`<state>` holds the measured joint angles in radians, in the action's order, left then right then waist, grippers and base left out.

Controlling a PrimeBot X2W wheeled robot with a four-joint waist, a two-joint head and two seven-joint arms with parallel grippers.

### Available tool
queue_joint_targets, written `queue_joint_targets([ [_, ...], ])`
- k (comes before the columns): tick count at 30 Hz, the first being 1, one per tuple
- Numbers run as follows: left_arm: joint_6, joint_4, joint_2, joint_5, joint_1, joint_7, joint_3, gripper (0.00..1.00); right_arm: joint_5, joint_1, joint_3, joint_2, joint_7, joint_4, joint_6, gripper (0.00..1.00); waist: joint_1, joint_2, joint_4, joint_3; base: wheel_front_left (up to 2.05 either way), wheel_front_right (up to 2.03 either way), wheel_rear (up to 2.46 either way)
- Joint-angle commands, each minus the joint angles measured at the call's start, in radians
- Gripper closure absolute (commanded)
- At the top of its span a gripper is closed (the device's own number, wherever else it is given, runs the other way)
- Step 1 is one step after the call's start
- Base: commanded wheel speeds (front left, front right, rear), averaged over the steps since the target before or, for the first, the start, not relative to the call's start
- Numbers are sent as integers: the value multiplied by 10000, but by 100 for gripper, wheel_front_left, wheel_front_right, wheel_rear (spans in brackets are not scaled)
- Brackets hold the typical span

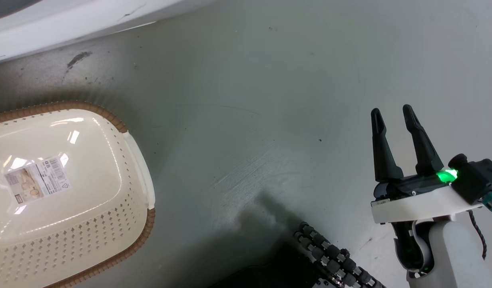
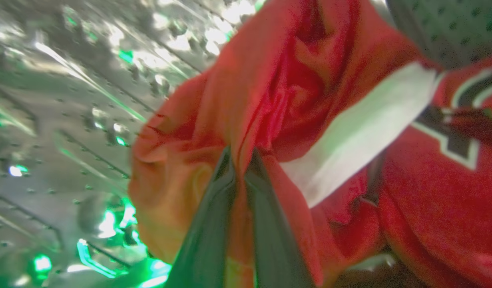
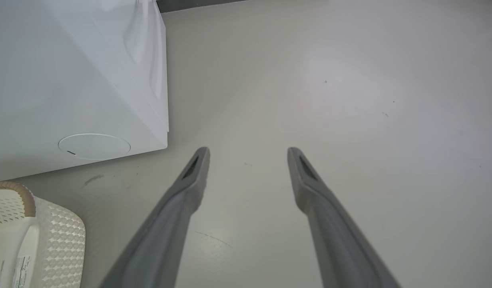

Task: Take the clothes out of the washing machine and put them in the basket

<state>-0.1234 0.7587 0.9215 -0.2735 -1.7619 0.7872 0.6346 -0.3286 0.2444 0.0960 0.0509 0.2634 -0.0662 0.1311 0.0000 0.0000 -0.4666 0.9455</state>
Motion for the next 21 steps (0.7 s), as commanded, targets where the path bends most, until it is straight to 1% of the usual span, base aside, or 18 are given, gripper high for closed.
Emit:
queue_joint_targets([
  [1,-27,-30,74,69,-157,-237,-8,100,-46,136,20,-11,21,-7,-7,0,0,0,-35,-45,0,0,0],
  [5,86,41,26,172,-33,-1650,30,100,13,356,-128,-11,21,-51,-7,0,0,0,-10,-310,0,0,0],
  [8,212,322,-229,73,277,-2859,2,100,169,455,-378,-8,23,-102,-7,0,0,0,165,-652,0,0,0],
  [11,443,740,-603,-124,633,-4115,-115,100,342,500,-648,-9,21,-145,-7,0,0,0,395,-1067,0,0,0],
  [16,537,1604,-1353,-608,1675,-5957,-197,100,687,442,-1030,-6,21,-242,-7,0,0,0,822,-1972,0,0,0],
  [21,686,2348,-2179,-1214,2859,-7898,-477,100,1123,250,-1363,-2,21,-345,-8,0,0,0,1307,-2913,0,0,0],
])
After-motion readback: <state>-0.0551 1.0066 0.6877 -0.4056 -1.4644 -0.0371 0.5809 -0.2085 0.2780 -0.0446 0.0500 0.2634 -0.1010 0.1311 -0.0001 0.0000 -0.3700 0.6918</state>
